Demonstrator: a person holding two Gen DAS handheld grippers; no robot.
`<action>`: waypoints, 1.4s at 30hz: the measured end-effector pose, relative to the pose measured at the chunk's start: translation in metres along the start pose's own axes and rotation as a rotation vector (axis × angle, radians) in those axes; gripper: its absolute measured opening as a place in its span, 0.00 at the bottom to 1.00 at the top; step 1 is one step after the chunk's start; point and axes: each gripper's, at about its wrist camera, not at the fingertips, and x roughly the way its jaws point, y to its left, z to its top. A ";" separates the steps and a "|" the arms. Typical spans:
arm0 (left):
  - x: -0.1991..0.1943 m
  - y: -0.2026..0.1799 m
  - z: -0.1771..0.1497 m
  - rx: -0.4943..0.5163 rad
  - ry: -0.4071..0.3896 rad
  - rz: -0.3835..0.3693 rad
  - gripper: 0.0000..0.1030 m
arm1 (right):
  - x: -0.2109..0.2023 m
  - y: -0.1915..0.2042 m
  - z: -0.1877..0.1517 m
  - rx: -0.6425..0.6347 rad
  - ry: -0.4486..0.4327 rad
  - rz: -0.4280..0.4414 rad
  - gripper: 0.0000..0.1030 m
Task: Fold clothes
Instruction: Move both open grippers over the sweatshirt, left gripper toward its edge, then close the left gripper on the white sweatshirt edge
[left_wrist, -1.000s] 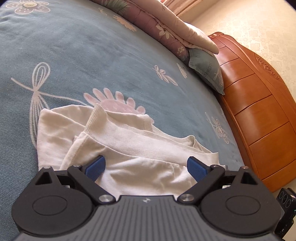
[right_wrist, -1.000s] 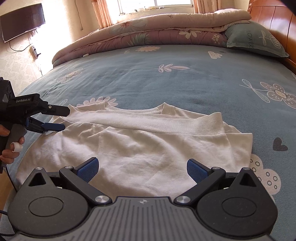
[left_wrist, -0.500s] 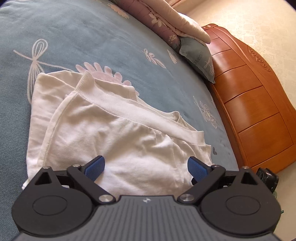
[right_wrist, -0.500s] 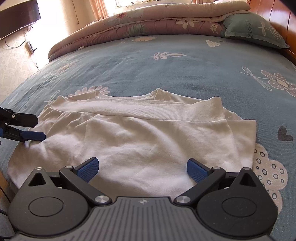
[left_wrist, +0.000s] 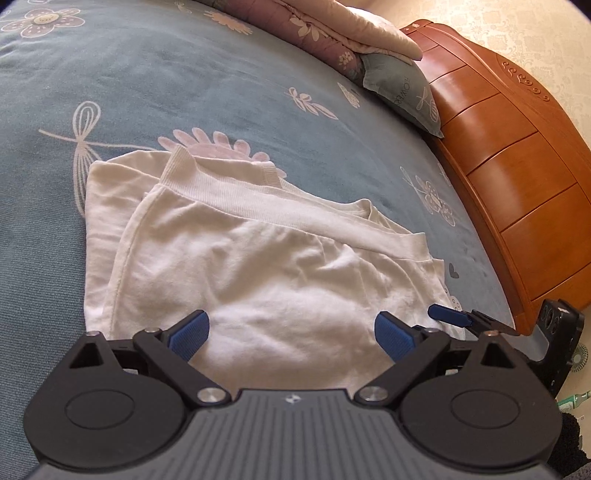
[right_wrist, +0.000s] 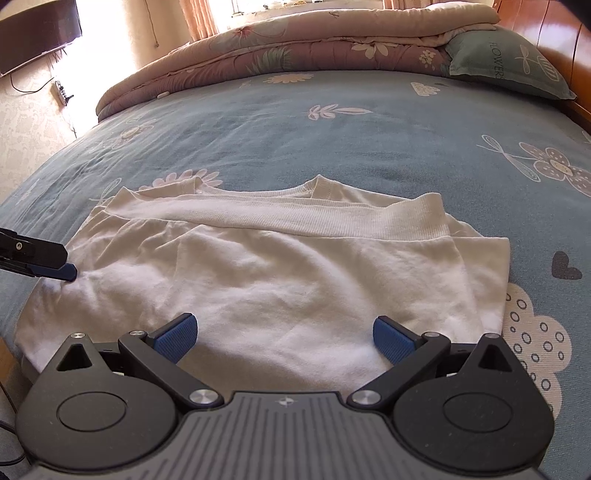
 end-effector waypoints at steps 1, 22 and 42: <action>-0.001 -0.002 -0.001 0.012 0.000 0.006 0.93 | -0.003 0.002 0.001 0.003 -0.004 0.012 1.00; -0.065 0.049 -0.013 -0.108 -0.130 -0.019 0.93 | -0.006 0.044 -0.007 -0.028 0.041 0.121 1.00; 0.001 0.116 0.024 -0.316 0.017 -0.277 0.99 | -0.003 0.040 -0.007 -0.018 0.067 0.090 1.00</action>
